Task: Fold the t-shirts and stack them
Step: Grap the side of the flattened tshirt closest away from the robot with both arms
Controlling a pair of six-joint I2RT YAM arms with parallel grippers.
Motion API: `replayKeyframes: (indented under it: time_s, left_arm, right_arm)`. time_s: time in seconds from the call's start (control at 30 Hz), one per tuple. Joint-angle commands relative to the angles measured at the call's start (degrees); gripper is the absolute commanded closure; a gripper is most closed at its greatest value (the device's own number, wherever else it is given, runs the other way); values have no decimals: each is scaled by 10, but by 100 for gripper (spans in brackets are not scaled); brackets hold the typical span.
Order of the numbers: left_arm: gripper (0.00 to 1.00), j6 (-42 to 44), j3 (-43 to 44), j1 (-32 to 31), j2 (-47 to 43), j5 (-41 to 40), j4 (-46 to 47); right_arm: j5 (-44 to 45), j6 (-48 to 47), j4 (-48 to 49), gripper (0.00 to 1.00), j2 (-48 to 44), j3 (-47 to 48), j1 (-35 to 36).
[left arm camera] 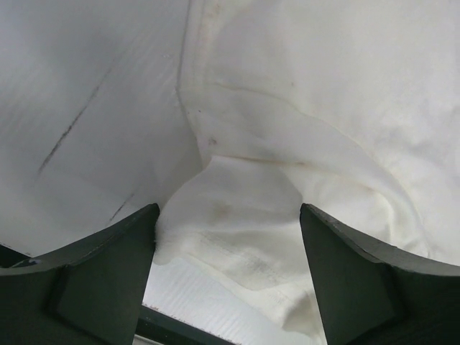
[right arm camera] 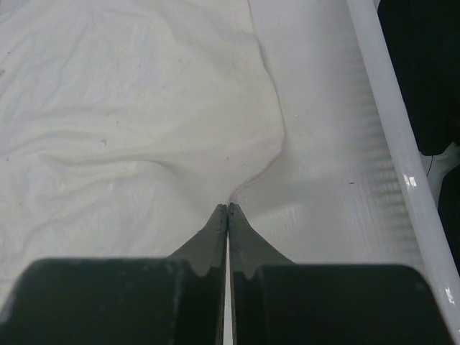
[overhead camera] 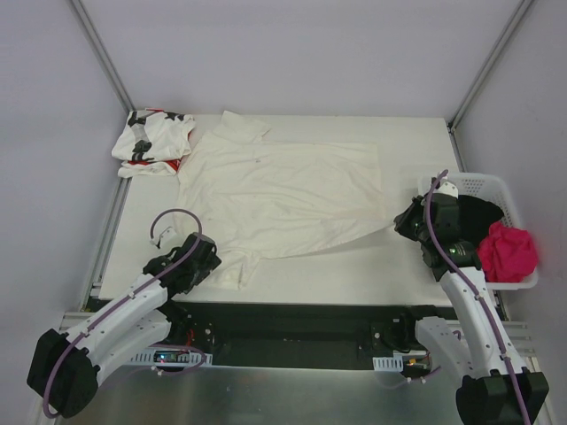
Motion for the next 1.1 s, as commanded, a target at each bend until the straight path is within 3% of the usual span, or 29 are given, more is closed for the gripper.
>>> replayKeyframes:
  time_s: [0.0, 0.17, 0.2, 0.3, 0.37, 0.43, 0.47, 0.67, 1.07]
  left_arm:
    - [23, 16, -22, 4, -12, 63, -15]
    - [27, 17, -21, 4, -3, 72, -15]
    - [35, 19, -21, 4, -1, 72, -14]
    - [42, 20, -14, 4, 13, 72, -14]
    - [61, 24, -9, 4, 20, 71, -15]
    - [74, 27, -7, 4, 21, 71, -14]
    - [76, 26, -6, 4, 20, 69, -14]
    - [76, 27, -5, 4, 19, 70, -14]
    - [59, 40, 5, 4, -13, 93, -31]
  right_arm:
    - [-5, 1, 20, 99, 0, 13, -5]
    - [-4, 2, 20, 100, 0, 13, -6]
    - [-4, 0, 20, 99, -1, 12, -8]
    - [-4, 1, 22, 99, -1, 11, -7]
    - [-3, 0, 22, 99, -1, 11, -9]
    - [-3, 0, 22, 99, -1, 11, -7]
    - [-2, 0, 21, 99, -1, 11, -8]
    - [-3, -1, 24, 100, 0, 11, -8]
    - [-5, -1, 31, 100, 10, 8, -9]
